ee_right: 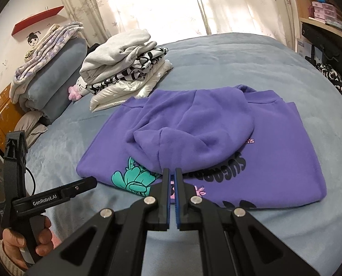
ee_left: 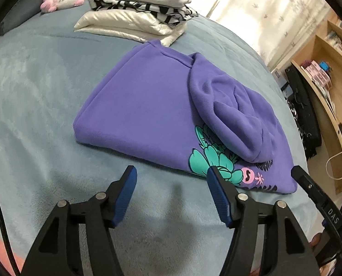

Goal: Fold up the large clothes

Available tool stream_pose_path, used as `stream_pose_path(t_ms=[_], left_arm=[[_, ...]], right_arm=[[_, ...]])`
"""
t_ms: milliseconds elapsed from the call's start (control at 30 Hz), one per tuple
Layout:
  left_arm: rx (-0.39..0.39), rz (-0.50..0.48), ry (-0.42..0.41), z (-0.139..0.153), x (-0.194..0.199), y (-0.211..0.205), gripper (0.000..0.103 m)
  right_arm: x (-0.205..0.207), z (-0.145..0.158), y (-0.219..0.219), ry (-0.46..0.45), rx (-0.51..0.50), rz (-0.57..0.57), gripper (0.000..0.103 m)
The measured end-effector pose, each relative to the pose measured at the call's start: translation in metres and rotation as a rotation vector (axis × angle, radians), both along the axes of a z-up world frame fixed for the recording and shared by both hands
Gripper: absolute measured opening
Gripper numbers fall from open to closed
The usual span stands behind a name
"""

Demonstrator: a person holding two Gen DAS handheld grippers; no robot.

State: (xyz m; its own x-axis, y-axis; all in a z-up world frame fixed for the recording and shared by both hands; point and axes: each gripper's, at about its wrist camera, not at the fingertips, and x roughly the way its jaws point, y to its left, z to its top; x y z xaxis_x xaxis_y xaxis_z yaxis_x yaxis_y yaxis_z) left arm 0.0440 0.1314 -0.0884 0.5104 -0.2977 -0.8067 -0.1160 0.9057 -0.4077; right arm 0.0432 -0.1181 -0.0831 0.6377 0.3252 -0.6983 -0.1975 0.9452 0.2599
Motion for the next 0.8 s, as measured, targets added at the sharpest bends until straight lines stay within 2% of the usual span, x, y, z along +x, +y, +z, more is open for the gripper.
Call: stream_pose_path(t_ms=[300,667,800], left_arm=[[-0.172,0.088,0.042,-0.033,0.004,0.019,0.063],[-0.191,0.142,-0.028,-0.056,0.029,0.019,0.063],[-0.224,0.160,-0.026,-0.061,0.049,0.022,0.063]], right_arm=[[0.005,-0.009,0.007,0.006,0.003,0.015,0.003],[0.015,-0.015,0.013,-0.012,-0.005,0.025,0.003],[0.024,-0.015,0.015,-0.015,0.000,0.023,0.003]])
